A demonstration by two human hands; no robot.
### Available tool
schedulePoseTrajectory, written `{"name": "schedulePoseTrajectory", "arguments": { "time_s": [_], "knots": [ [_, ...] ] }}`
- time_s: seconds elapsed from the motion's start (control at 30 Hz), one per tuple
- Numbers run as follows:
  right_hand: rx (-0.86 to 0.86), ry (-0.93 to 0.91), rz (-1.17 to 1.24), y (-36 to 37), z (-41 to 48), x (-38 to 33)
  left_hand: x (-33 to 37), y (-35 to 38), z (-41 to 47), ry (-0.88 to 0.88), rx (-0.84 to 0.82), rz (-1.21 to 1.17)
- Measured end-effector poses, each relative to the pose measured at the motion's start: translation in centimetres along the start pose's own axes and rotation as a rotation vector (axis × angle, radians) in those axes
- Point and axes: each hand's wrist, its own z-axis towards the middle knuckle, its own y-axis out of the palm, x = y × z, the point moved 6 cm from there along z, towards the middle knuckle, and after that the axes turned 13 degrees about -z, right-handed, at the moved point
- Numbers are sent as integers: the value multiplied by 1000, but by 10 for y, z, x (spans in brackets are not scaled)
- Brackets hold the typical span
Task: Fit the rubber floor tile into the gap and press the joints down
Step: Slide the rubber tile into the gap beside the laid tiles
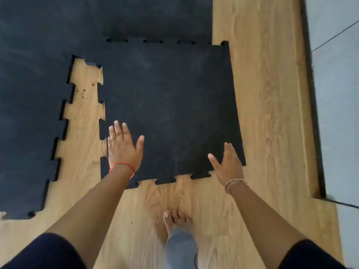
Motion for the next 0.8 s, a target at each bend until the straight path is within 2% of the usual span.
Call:
{"name": "schedulePoseTrajectory", "arguments": {
  "time_s": [0.17,0.33,0.43,0.63,0.8],
  "knots": [
    [105,164,-40,31,59,11,-49,31,24,-107,257,-39],
    [144,274,-61,12,107,35,-60,38,37,-197,345,-132],
    [137,275,149,9,118,46,-62,39,38,-206,360,-141],
    [59,348,223,-6,131,47,-56,19,53,-275,294,-277],
    [-56,321,599,-3,136,55,-77,-15,78,-535,353,-432]
  ]
}}
